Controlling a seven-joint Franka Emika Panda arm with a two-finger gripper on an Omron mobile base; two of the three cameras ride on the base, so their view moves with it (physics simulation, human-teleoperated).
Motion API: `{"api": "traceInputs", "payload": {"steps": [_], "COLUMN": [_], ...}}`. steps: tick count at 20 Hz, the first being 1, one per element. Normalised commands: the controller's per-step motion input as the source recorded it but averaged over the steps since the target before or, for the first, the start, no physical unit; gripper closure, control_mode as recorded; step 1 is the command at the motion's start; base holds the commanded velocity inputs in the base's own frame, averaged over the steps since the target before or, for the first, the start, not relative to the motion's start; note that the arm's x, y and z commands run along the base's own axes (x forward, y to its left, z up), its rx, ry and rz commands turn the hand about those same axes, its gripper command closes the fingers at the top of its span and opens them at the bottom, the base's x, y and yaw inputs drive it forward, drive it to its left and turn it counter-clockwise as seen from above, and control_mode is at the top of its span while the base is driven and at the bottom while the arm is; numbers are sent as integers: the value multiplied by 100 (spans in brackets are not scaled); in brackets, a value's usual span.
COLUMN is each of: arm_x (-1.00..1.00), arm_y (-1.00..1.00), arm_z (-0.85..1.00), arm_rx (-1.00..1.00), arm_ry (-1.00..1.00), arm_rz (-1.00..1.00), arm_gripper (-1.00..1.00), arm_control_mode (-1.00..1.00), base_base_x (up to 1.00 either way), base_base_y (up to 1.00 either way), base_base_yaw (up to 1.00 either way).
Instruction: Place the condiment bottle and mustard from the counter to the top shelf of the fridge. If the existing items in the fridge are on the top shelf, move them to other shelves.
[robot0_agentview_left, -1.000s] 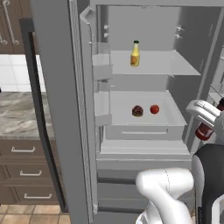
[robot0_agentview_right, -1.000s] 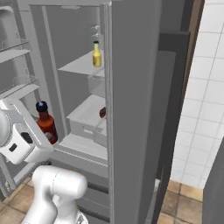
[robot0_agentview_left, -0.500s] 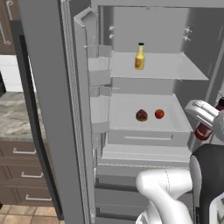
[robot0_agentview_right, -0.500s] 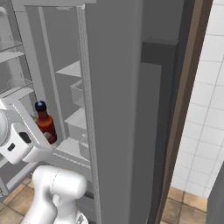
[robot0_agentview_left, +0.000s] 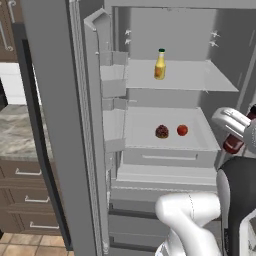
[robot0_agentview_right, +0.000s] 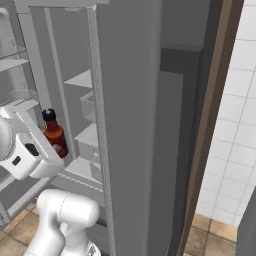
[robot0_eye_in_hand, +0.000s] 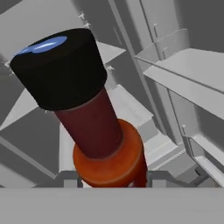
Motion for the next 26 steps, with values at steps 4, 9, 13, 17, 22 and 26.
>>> {"api": "traceInputs", "payload": {"steps": [4, 9, 13, 17, 22, 26], "arm_x": [69, 48, 0, 2, 9, 47], "arm_y": [-4, -21, -25, 4, 36, 2], "arm_z": [64, 51, 10, 9, 17, 22], "arm_rx": [-9, -8, -3, -3, -10, 0], "arm_ry": [-3, -4, -9, -22, -14, 15], "arm_rz": [0, 6, 6, 0, 0, 0], "arm_gripper": [100, 100, 100, 100, 100, 100], "arm_control_mode": [-100, -100, -100, -100, -100, -100], "base_base_x": [0, 0, 0, 0, 0, 0], "base_base_y": [0, 0, 0, 0, 0, 0], "base_base_yaw": [0, 0, 0, 0, 0, 0]}}
